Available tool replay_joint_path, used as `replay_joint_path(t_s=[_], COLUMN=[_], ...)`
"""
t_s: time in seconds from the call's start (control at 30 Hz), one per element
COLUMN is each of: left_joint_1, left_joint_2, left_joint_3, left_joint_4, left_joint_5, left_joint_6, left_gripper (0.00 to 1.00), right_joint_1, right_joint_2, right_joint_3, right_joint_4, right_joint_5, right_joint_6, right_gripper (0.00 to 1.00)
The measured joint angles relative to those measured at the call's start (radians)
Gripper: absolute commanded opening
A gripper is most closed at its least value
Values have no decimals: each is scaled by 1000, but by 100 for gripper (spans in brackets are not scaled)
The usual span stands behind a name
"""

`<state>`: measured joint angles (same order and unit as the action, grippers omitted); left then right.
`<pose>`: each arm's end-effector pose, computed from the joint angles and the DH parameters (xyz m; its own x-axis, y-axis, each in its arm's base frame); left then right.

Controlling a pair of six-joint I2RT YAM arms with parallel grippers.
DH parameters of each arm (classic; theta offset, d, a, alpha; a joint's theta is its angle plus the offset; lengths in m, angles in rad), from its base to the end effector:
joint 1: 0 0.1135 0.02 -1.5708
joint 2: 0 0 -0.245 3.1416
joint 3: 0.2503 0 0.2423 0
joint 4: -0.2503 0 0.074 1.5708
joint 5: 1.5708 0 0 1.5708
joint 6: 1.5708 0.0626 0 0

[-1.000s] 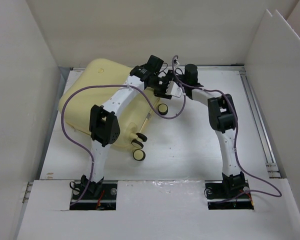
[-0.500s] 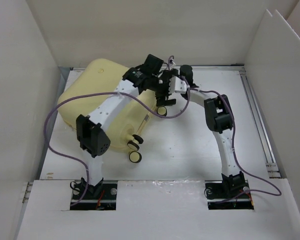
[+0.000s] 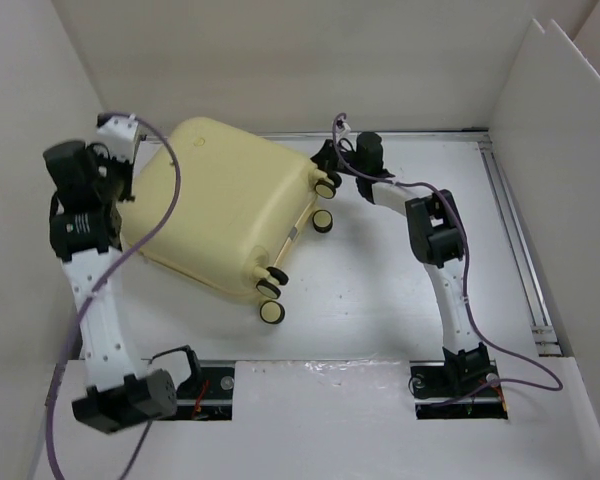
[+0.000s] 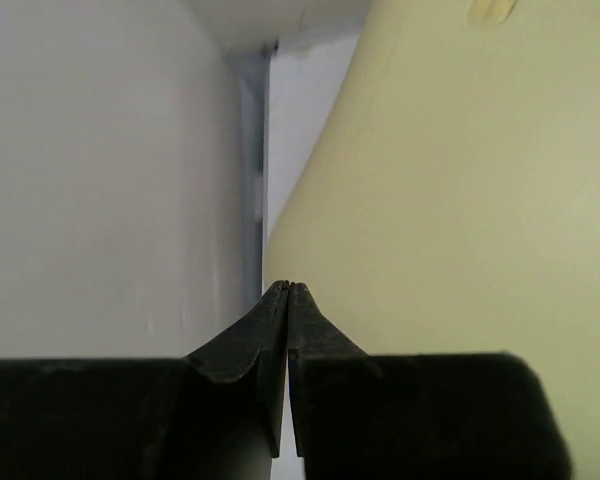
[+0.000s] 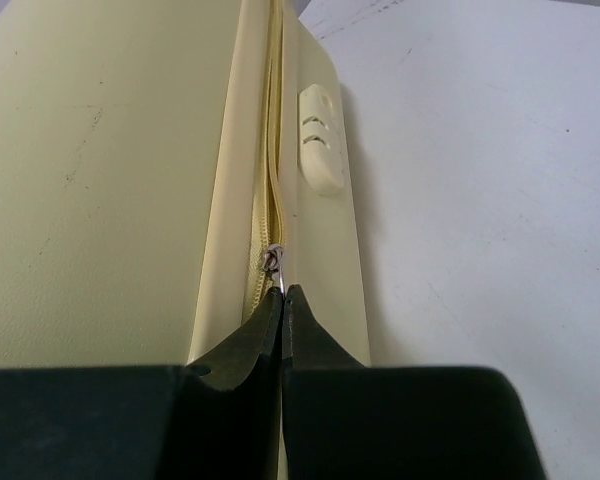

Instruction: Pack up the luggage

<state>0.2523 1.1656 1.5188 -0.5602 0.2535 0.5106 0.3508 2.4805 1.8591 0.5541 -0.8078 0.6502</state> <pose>0.2505 0.0484 0.4485 -0.1756 0.4433 -0.8790 0.0938 0.8964 0.4333 0.5068 0.2336 0.1682 -0.6040 0.2245 -0.7647 -0.6898 0.3333 0.6427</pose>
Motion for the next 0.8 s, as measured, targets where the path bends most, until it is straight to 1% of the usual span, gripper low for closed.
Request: replay_joint_path(t_s=[0.03,0.07,0.1,0.2,0.23,0.3,0.33,0.37,0.43,0.57,0.6,0.67,0.8], left_joint_1=[32,72,80,124,132,136,136,136,167,171,153,116,-14], left_joint_2=[-60,-132,-145,-215,-217,-191,-159,-111,-29,148,198,283,441], left_joint_3=[-82,-196,-220,-420,-481,-581,-611,-629,-626,-536,-508,-443,-268], left_joint_4=[-2,-20,-30,-5,0,26,43,52,91,228,266,327,402], left_joint_5=[-34,-80,-91,-131,-139,-146,-143,-152,-137,-69,-64,-66,-66], left_joint_6=[-6,-8,-8,-11,-11,-8,-3,8,6,18,25,45,99], left_gripper=[0,0,0,0,3,20,33,34,35,41,44,46,48], right_joint_1=[2,4,4,9,12,18,21,23,20,18,19,19,25], right_joint_2=[0,-3,-5,-27,-37,-61,-75,-90,-142,-294,-337,-428,-622], right_joint_3=[-2,-9,-10,-45,-60,-95,-114,-137,-214,-418,-472,-591,-829], right_joint_4=[2,8,9,14,16,23,26,29,30,29,23,24,28], right_joint_5=[5,13,16,34,43,71,85,99,127,187,204,249,342], right_joint_6=[-1,-3,-4,-22,-28,-50,-64,-79,-111,-187,-208,-241,-284], right_gripper=[0,0,0,0,0,0,0,0,0,0,0,0,0])
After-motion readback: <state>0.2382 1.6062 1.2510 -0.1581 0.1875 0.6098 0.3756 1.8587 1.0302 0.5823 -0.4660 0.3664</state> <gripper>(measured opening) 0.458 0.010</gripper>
